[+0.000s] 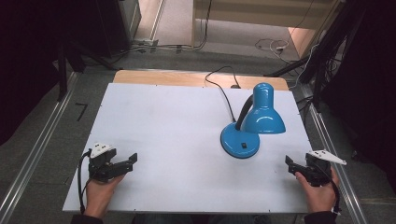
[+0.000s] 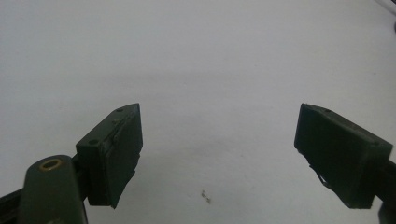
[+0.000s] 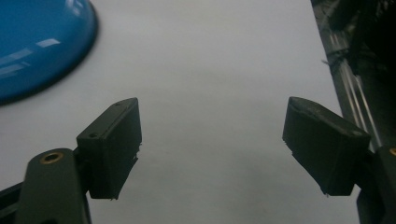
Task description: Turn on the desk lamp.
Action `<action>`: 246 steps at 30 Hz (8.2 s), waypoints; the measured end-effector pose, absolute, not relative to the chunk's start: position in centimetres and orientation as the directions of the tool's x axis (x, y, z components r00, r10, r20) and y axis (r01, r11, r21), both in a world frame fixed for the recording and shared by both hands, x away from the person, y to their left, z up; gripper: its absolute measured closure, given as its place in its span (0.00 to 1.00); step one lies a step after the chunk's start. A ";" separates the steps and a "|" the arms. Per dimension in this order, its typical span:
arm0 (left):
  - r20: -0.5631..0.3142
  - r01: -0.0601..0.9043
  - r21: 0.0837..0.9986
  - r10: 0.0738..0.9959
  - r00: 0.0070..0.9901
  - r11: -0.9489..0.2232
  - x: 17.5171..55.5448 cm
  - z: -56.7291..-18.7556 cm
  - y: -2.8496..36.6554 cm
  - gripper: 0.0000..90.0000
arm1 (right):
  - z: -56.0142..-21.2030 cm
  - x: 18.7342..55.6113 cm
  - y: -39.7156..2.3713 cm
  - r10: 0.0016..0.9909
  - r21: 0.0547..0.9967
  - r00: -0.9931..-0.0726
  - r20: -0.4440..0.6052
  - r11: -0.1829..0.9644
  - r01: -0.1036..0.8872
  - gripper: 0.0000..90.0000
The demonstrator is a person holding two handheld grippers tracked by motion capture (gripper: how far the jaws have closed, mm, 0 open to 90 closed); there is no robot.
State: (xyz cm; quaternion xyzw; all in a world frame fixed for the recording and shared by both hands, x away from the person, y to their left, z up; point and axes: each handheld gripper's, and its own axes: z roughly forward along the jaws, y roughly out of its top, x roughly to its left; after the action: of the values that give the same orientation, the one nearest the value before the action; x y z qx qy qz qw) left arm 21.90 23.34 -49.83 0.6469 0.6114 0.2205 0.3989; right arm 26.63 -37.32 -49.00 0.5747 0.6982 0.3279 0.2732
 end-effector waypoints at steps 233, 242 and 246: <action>-0.180 0.541 0.833 0.981 0.072 0.113 21.3 -49.2 24.0 0.20 | -49.6 30.9 -25.5 0.817 0.781 -0.561 0.134 0.262 0.567 0.92; -0.181 0.541 0.833 0.981 0.071 0.114 21.3 -49.2 24.0 0.20 | -49.1 30.9 -25.8 0.831 0.791 -0.544 0.115 0.255 0.557 0.60; -0.181 0.541 0.833 0.981 0.071 0.115 21.3 -49.1 24.0 0.20 | -49.1 31.1 -25.9 0.839 0.786 -0.533 0.106 0.258 0.562 0.39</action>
State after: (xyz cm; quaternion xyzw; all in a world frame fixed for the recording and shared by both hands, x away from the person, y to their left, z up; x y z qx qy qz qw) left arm 21.31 24.03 -49.14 0.6079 0.6257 0.2704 0.4071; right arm 31.06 -25.91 -49.14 0.4521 0.7747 0.4081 0.1700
